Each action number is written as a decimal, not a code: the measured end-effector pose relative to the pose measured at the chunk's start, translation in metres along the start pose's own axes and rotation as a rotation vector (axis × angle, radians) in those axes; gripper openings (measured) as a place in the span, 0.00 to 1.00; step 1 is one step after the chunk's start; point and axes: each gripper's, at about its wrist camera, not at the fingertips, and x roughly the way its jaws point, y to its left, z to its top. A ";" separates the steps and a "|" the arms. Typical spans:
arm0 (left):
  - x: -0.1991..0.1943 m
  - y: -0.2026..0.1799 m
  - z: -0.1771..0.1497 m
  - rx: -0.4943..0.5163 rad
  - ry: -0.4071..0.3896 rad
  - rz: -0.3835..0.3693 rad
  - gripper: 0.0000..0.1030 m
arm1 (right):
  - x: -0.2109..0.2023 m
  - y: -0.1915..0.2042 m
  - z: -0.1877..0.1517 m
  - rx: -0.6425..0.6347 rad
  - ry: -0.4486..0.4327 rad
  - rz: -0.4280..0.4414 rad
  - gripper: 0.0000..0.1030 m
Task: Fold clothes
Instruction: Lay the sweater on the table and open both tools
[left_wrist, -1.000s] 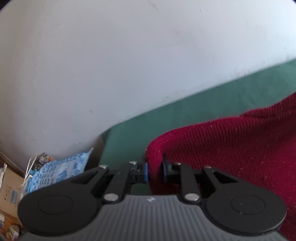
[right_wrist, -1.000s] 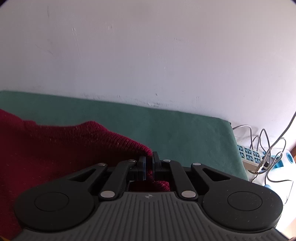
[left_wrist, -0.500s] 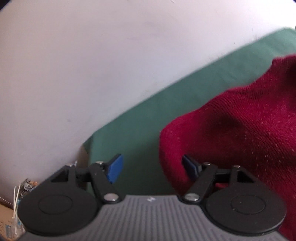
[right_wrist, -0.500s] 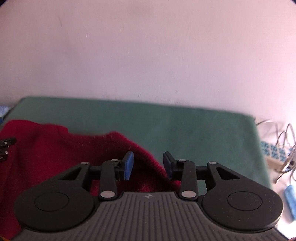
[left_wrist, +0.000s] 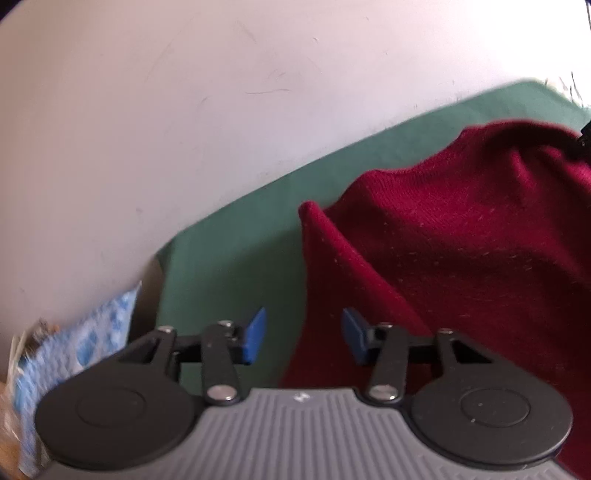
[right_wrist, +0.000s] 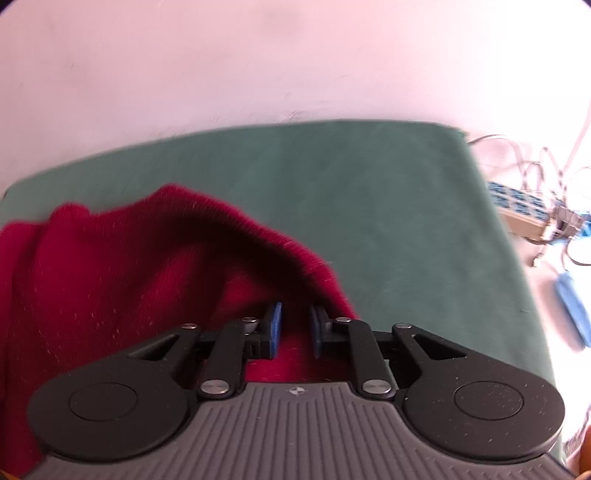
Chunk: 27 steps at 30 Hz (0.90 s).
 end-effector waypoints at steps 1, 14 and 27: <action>-0.013 -0.002 -0.004 0.012 -0.031 0.013 0.52 | -0.018 -0.005 -0.005 0.000 -0.021 0.025 0.16; -0.129 -0.062 -0.106 -0.022 -0.063 -0.281 0.61 | -0.208 -0.096 -0.216 0.135 0.176 -0.136 0.32; -0.175 -0.111 -0.125 0.020 -0.056 -0.348 0.70 | -0.220 -0.070 -0.310 0.095 0.163 -0.208 0.51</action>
